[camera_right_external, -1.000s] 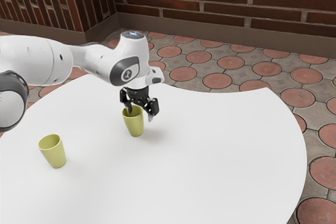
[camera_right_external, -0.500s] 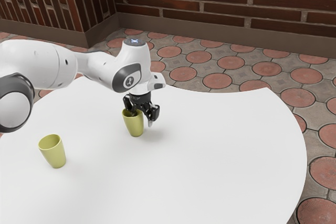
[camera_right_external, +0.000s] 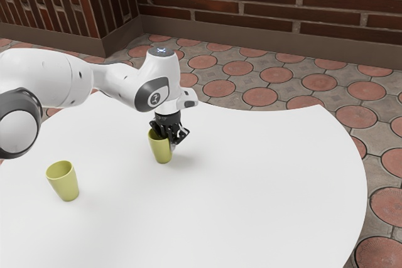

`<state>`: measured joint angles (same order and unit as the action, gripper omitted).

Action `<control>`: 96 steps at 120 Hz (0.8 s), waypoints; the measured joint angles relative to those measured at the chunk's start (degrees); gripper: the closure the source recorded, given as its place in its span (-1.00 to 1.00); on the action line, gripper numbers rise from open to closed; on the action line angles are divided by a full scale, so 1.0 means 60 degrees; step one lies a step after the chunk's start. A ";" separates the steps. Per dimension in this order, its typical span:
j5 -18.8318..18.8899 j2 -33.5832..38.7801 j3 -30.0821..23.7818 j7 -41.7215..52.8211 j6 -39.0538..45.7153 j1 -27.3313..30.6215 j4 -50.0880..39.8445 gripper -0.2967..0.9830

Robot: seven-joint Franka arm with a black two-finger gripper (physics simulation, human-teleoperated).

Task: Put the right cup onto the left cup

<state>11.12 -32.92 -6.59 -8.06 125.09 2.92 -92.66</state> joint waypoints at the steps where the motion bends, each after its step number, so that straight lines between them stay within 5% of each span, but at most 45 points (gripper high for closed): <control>1: 0.0001 0.0002 0.0000 0.0001 -0.0003 0.0000 0.0000 0.61; 44: 0.0059 0.0507 0.0003 0.0035 -0.0240 -0.0021 -0.0030 0.67; 96: -0.0086 0.4476 0.0033 -0.0024 -0.0781 -0.0039 -0.2869 0.69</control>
<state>10.61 -6.06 -6.40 -8.20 120.41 2.69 -109.87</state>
